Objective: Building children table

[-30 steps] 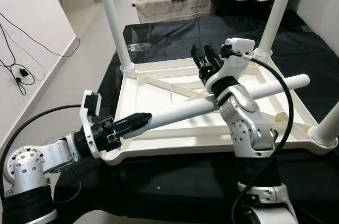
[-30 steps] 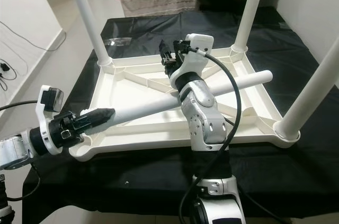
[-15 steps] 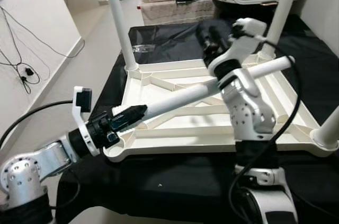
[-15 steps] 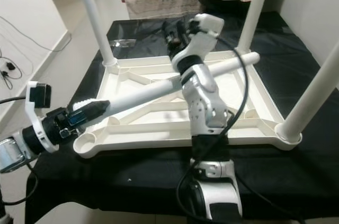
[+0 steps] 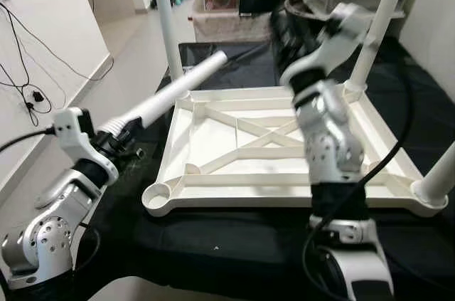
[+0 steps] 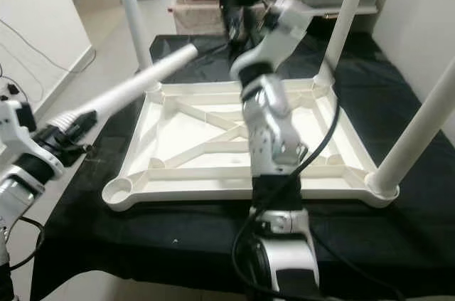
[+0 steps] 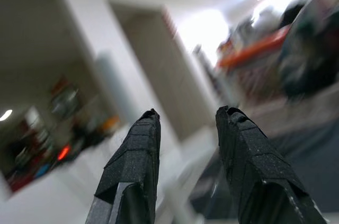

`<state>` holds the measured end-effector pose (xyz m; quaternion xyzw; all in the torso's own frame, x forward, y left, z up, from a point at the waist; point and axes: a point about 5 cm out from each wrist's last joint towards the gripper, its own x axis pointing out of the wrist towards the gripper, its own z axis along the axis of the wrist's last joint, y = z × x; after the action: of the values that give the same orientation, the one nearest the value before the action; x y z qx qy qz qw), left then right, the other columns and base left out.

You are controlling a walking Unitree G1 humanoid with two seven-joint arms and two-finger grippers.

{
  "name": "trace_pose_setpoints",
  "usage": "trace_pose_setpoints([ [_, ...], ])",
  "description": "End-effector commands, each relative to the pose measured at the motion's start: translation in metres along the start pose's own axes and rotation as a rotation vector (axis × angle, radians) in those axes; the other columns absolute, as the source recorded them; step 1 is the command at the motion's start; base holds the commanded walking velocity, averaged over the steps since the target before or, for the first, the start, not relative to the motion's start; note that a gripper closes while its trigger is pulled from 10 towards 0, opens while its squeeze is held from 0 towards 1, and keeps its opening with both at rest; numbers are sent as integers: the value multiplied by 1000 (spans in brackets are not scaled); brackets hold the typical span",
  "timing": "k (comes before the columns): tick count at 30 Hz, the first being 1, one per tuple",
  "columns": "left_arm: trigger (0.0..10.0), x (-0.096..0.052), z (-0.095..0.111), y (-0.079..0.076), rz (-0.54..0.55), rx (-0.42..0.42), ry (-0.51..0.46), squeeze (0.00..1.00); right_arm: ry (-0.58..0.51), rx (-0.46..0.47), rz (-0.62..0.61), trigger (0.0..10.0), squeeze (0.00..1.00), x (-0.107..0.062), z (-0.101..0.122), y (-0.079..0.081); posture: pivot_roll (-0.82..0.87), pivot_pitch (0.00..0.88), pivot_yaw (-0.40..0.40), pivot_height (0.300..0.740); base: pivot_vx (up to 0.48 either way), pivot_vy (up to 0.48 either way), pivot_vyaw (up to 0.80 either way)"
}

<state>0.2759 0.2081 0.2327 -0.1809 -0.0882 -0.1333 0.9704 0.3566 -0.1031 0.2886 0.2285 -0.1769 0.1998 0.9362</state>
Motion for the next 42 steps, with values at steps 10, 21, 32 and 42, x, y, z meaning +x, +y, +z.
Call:
trace_pose_setpoints([
  [10, 10000, -3, 9, -29, -54, 59, -200, 0, 126, 473, 67, 10000, 0, -17, -37, -2, 42, 0, 19, 740, 0, 0, 0],
  [21, 10000, -27, -18, -33, -189, -254, -143, 0, 248, 738, 200, 10000, 1000, -44, -61, -4, 41, 1, 9, 740, 0, 0, 0],
  [32, 10000, -50, -36, -42, -312, -418, -84, 0, 376, 823, 291, 10000, 0, -60, -75, -4, 44, 17, -3, 740, 0, 0, 0],
  [42, 10000, -68, -51, -48, -408, -557, 24, 0, 401, 881, 397, 10000, 0, -59, -67, 4, 44, 22, -3, 740, 0, 0, 0],
])
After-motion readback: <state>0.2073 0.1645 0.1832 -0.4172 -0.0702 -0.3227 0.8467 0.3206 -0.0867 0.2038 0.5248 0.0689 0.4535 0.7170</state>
